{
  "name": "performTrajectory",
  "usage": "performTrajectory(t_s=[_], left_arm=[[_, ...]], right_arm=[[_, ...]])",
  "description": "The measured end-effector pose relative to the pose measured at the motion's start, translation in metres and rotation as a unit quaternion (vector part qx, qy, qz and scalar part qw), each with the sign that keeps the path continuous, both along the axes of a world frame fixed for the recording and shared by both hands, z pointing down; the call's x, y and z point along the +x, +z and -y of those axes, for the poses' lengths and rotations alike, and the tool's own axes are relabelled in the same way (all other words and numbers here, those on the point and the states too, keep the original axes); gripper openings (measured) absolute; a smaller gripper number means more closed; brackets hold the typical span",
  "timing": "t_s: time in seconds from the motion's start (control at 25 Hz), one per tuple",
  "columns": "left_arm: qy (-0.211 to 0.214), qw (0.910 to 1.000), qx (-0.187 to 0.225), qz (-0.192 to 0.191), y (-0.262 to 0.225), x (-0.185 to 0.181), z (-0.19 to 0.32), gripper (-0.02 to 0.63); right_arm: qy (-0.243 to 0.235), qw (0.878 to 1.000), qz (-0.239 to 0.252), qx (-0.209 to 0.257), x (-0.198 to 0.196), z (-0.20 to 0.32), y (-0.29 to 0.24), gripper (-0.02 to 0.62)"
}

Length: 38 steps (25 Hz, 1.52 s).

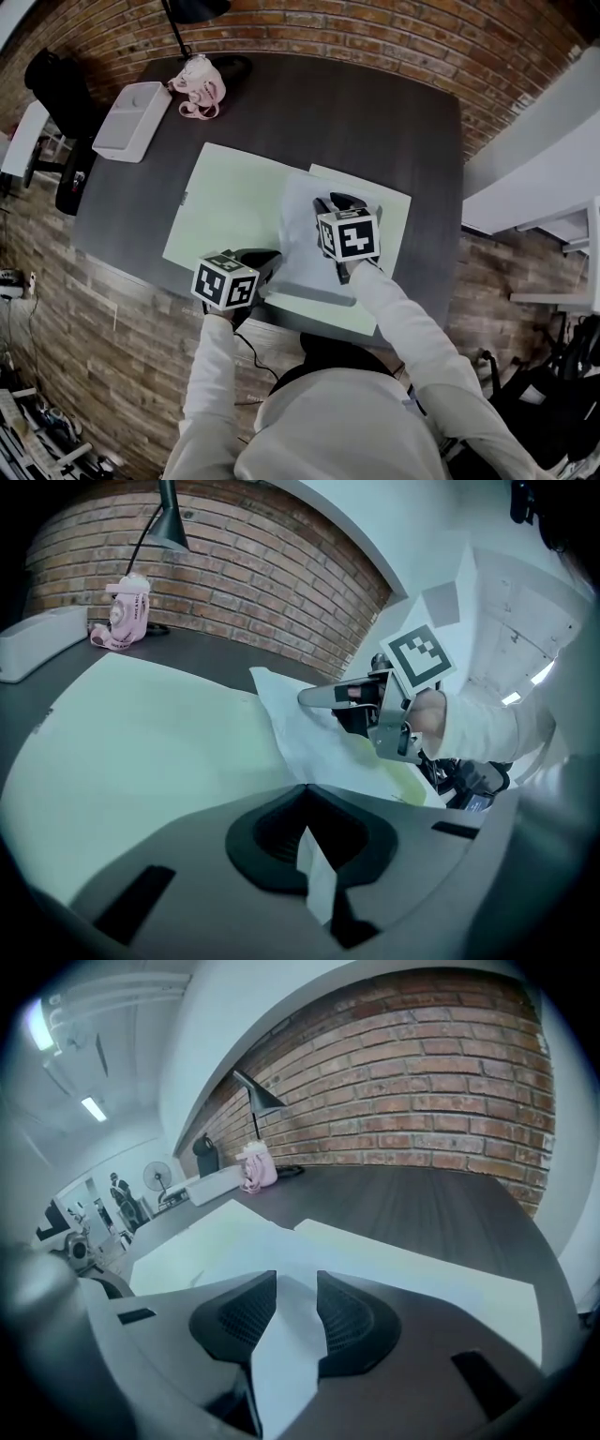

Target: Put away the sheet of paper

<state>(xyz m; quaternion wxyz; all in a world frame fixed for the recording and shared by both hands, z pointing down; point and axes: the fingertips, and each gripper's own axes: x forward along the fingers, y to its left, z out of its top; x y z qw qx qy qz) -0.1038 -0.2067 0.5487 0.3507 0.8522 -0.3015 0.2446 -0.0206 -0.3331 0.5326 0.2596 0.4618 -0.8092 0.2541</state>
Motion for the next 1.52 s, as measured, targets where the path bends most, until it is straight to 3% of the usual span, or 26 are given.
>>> performTrajectory(t_s=[0.68,1.0,1.4,1.52], left_arm=[[0.000,0.9993,-0.029,0.023,0.019,0.002,0.011,0.017],[-0.003,0.9993,-0.031,0.019,0.019,0.001,0.013,0.017],[0.001,0.9993,-0.034,0.013,0.019,0.006,0.010,0.017],[0.005,0.9993,-0.034,0.013,0.019,0.011,0.008,0.017]], right_arm=[[0.061,0.994,-0.011,-0.088,0.019,0.008,0.042,0.175],[0.089,0.991,0.033,-0.098,0.021,0.013,0.046,0.190],[-0.025,0.997,0.073,-0.020,-0.017,-0.017,-0.021,0.167],[-0.039,0.996,0.080,0.011,-0.020,-0.031,-0.040,0.150]])
